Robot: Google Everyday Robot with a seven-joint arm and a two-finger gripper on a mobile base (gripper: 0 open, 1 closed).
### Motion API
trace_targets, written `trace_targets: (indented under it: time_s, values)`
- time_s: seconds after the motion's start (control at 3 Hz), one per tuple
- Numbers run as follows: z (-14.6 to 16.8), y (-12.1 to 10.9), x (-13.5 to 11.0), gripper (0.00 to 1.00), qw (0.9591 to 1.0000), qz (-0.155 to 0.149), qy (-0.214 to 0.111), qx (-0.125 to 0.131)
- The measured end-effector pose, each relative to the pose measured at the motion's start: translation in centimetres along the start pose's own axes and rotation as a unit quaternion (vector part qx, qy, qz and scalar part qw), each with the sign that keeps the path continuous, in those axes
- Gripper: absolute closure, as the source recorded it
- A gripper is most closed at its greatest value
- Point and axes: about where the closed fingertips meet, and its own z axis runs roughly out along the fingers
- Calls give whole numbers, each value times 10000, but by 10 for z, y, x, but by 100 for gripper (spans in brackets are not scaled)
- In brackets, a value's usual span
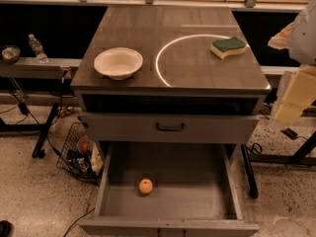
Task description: Pick orange from middle drawer and place on counter
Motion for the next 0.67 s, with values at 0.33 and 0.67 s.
trace_targets:
  time_s: [0.33,0.67]
  values:
    - [0,0,0,0,10000,0,0,1]
    - [43,12,4,0,9995,-141,-205,-209]
